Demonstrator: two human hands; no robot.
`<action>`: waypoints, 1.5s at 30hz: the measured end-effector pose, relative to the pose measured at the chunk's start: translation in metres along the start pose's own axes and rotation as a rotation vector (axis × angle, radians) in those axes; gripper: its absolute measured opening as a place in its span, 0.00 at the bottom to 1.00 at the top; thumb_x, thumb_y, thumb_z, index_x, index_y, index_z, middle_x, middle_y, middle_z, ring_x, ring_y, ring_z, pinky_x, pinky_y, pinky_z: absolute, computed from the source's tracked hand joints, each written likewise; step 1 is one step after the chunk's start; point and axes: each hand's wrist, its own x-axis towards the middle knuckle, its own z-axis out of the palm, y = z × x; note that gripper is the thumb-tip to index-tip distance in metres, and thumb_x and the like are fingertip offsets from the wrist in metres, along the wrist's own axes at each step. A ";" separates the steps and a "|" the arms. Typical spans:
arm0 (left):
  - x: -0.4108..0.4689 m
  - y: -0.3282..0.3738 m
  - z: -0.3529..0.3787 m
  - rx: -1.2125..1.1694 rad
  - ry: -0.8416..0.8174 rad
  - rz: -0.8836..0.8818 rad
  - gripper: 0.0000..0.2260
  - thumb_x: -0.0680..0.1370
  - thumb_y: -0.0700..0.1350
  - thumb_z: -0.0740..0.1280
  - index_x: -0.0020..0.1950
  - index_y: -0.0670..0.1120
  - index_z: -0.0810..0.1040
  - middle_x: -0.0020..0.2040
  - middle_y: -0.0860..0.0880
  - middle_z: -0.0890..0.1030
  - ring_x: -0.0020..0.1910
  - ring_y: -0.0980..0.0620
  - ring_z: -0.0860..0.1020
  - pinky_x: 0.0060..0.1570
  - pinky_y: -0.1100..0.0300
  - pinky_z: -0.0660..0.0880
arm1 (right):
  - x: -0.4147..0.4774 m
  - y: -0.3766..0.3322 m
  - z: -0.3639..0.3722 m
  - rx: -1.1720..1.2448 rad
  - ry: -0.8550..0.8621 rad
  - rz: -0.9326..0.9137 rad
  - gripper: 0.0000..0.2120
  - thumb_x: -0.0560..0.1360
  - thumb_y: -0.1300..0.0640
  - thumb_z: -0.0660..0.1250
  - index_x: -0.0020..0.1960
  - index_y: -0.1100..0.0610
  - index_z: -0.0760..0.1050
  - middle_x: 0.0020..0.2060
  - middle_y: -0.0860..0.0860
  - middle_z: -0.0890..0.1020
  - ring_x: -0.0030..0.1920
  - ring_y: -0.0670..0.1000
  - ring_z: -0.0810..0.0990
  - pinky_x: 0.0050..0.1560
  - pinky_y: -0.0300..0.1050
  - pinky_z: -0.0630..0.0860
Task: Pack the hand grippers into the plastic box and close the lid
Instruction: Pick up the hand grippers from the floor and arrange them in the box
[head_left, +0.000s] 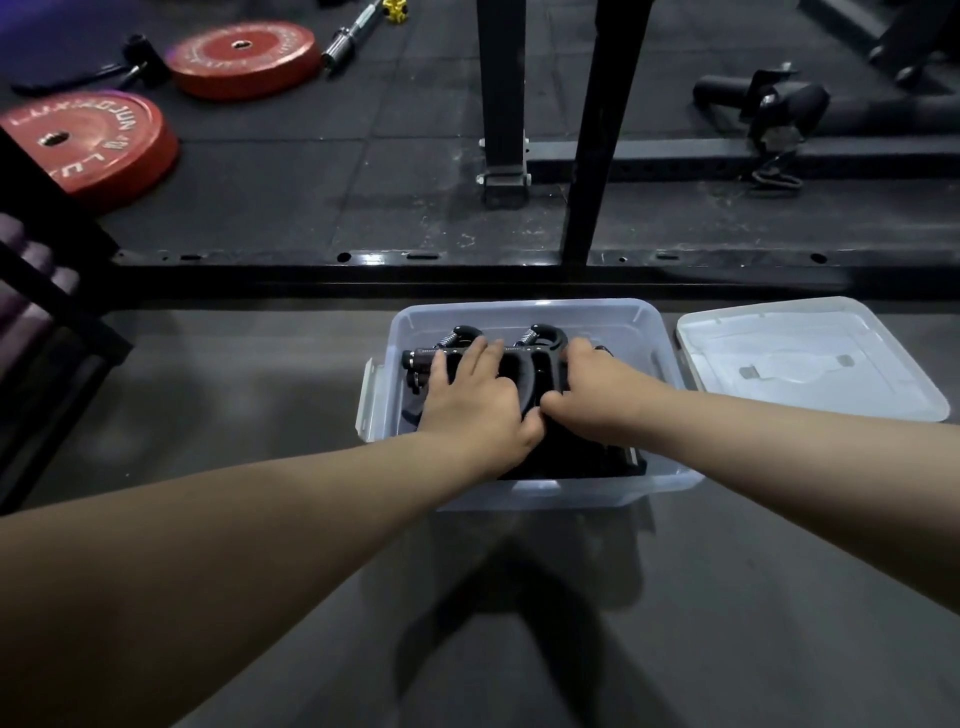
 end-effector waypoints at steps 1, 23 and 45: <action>-0.002 -0.001 0.002 -0.005 0.004 0.009 0.24 0.77 0.61 0.56 0.59 0.44 0.78 0.79 0.47 0.51 0.78 0.50 0.44 0.74 0.40 0.41 | -0.001 -0.001 -0.001 0.005 -0.003 0.010 0.22 0.71 0.47 0.64 0.59 0.58 0.63 0.53 0.56 0.75 0.48 0.56 0.78 0.47 0.51 0.77; -0.006 -0.027 -0.013 -0.619 0.079 -0.502 0.19 0.75 0.40 0.56 0.65 0.48 0.68 0.64 0.47 0.65 0.59 0.42 0.72 0.63 0.46 0.69 | -0.010 -0.008 0.007 -0.040 -0.083 0.007 0.18 0.77 0.48 0.58 0.55 0.59 0.54 0.39 0.55 0.78 0.37 0.52 0.78 0.37 0.47 0.71; -0.016 -0.019 0.002 -0.383 0.171 -0.373 0.20 0.76 0.57 0.63 0.57 0.43 0.77 0.73 0.48 0.61 0.71 0.47 0.62 0.69 0.52 0.63 | -0.018 -0.001 0.013 -0.046 -0.024 -0.021 0.24 0.77 0.46 0.59 0.61 0.63 0.56 0.44 0.56 0.79 0.41 0.54 0.78 0.46 0.51 0.76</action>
